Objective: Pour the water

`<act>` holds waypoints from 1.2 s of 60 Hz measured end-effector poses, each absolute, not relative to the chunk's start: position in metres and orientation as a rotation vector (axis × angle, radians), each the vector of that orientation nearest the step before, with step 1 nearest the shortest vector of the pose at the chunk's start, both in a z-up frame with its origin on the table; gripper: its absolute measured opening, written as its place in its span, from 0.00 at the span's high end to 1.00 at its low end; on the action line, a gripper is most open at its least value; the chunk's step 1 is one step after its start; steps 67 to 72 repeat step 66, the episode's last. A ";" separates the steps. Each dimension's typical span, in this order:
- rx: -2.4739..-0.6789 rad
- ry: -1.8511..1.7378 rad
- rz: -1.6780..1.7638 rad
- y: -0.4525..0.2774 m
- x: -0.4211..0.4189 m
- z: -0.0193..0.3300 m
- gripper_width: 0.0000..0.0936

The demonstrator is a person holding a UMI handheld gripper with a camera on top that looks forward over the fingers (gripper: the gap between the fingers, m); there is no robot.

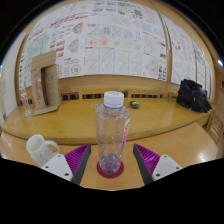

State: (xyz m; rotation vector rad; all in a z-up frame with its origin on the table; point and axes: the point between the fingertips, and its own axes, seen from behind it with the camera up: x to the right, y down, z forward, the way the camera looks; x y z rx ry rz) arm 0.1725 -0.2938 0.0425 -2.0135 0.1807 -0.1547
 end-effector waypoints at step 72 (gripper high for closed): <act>-2.029 0.118 -0.235 -0.698 0.019 0.206 0.09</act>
